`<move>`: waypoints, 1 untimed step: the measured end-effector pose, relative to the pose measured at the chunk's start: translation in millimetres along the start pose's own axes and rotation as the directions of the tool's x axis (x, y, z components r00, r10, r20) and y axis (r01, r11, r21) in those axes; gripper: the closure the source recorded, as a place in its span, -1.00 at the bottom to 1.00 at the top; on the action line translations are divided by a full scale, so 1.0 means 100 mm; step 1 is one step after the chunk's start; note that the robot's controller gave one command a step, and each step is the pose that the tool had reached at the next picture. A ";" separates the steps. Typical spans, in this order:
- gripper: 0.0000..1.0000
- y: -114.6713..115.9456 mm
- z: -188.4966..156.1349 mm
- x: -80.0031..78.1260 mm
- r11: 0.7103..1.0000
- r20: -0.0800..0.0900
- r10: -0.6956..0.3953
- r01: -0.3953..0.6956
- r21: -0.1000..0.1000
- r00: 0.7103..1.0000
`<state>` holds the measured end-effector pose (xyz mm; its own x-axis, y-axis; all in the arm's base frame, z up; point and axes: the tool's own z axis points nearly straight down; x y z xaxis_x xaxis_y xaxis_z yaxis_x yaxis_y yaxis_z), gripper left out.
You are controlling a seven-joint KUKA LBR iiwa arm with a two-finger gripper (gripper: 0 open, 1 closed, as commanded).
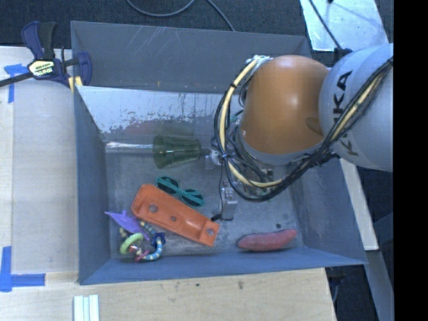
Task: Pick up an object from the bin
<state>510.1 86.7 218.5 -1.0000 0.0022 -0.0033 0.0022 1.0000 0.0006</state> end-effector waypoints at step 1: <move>-1.00 0.00 0.00 0.00 1.000 0.000 0.000 0.000 0.000 1.000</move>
Offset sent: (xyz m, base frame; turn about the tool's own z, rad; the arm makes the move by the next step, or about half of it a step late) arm 0.0092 0.0521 -0.1089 -0.1765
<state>510.1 86.7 218.5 -1.0000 0.0025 -0.0033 0.0025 1.0000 0.0006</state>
